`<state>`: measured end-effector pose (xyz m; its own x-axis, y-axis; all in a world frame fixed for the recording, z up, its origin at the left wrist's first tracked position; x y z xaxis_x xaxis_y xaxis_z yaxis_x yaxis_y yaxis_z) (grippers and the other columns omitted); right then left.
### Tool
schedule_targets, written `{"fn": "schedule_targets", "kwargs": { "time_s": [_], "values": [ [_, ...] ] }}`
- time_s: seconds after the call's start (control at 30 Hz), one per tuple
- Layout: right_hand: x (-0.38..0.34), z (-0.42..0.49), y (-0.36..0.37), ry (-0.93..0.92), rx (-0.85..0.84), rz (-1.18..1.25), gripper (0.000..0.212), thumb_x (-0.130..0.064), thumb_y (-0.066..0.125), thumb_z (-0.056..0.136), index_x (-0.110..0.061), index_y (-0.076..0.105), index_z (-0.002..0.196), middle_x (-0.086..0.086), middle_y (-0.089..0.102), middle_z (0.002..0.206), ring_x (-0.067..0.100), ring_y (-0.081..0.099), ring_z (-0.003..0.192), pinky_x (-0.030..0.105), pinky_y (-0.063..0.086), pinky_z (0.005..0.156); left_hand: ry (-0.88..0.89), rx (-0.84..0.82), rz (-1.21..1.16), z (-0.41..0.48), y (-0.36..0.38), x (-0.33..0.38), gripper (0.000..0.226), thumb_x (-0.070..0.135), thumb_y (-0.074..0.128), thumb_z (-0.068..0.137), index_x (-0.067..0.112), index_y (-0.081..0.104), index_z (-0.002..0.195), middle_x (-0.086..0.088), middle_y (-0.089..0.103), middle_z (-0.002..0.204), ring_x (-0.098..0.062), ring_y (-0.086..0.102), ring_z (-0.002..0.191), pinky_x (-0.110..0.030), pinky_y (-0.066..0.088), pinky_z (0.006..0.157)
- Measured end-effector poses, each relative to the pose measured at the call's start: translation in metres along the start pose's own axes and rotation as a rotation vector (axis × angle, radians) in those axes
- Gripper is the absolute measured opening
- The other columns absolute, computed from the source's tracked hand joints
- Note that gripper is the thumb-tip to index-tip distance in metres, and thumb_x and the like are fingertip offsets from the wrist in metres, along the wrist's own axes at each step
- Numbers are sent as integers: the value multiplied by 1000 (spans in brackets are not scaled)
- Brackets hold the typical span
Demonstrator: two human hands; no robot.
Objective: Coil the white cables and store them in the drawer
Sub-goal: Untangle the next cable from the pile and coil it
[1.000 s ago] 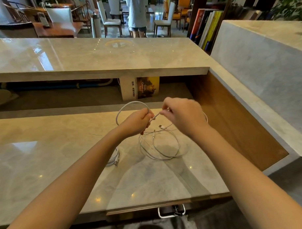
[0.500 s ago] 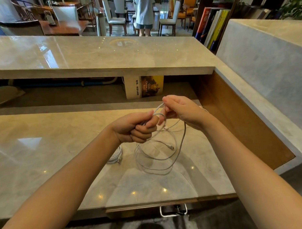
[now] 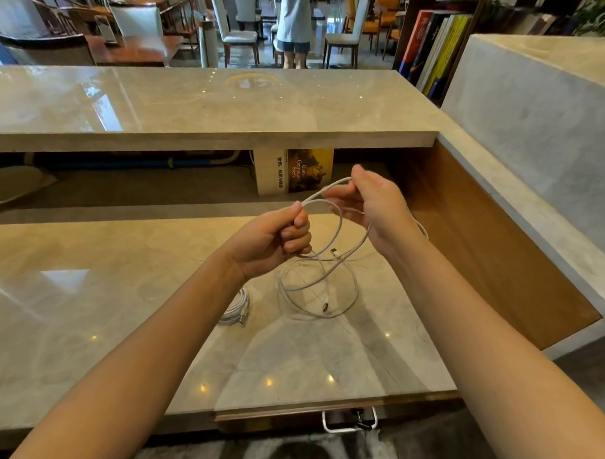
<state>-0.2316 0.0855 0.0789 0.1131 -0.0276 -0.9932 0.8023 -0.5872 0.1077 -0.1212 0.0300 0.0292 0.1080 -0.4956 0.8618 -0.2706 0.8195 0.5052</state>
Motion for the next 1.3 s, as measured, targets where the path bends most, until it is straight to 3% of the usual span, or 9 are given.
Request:
{"fn": "schedule_targets", "kwargs": {
  "time_s": [0.2, 0.43, 0.6, 0.73, 0.83, 0.97, 1.07, 1.2, 1.3],
  "values": [
    [-24, 8, -12, -93, 56, -71, 34, -30, 39, 100, -14, 53, 73, 2, 71, 76, 9, 54, 57, 21, 48, 58, 14, 57, 48, 1, 4, 9, 40, 25, 27, 100, 16, 53, 72, 8, 37, 47, -8, 38, 44, -29, 45, 75],
    [-17, 11, -35, -332, 123, -645, 24, -26, 47, 96, -9, 63, 91, -4, 52, 66, 5, 46, 58, 15, 39, 54, 108, -61, -367, -1, 12, 30, 35, 33, 33, 97, 14, 54, 77, 8, 41, 52, -4, 36, 40, -13, 27, 39],
    [58, -7, -26, -79, -105, -653, 26, -22, 38, 99, -11, 60, 93, -1, 53, 61, 4, 43, 47, 14, 33, 42, 309, 17, -508, -2, -4, 59, 37, 34, 27, 100, 14, 53, 84, 6, 42, 54, -5, 36, 42, -15, 25, 40],
    [91, -19, -27, 139, -142, -611, 24, -20, 36, 99, -8, 57, 101, 4, 56, 68, 14, 43, 51, 25, 35, 46, 456, 200, -287, -9, -19, 78, 36, 32, 22, 102, 15, 52, 94, 6, 43, 57, -5, 36, 47, -17, 30, 46],
    [77, -26, 3, -40, -261, -1054, 26, -24, 34, 100, -9, 54, 106, 11, 64, 88, 28, 58, 79, 38, 46, 68, 479, 310, 14, -8, -15, 71, 31, 27, 22, 103, 15, 51, 99, 4, 54, 62, -10, 50, 57, -23, 44, 58],
    [28, -42, 46, -432, -256, -1451, 27, -27, 32, 101, -9, 53, 105, 12, 63, 92, 34, 60, 82, 34, 35, 58, 457, 352, 563, -4, 3, 57, 27, 24, 24, 103, 14, 49, 106, -2, 66, 79, -16, 66, 80, -24, 51, 78],
    [-15, -56, 60, -767, -189, -1427, 20, -27, 44, 98, -12, 58, 100, 5, 66, 85, 25, 63, 73, 32, 44, 57, 389, 437, 985, -6, 4, 52, 21, 21, 32, 102, 16, 52, 102, 2, 62, 80, -2, 62, 71, -18, 49, 68],
    [-45, -48, 58, -927, -188, -1432, 21, -33, 59, 89, -12, 63, 91, 1, 61, 70, 15, 52, 57, 19, 26, 47, 262, 400, 890, -9, 0, 47, 28, 26, 33, 101, 15, 55, 87, 3, 49, 60, -5, 43, 48, -17, 36, 49],
    [-52, -22, 42, -832, -197, -1531, 33, -42, 55, 89, -13, 61, 104, 2, 64, 87, 18, 57, 73, 25, 40, 56, 76, 249, 588, -7, 0, 40, 35, 28, 29, 102, 15, 55, 82, 6, 40, 54, -8, 30, 47, -19, 27, 46]
  ]
}}
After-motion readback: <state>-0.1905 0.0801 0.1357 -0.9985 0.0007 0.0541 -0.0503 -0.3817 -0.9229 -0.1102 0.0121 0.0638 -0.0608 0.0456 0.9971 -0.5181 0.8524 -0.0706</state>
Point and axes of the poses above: each hand's wrist, its own z-axis towards the middle knuckle, its own y-axis out of the palm, x = y × z, the point moved 8 cm from there along z, towards the middle knuckle
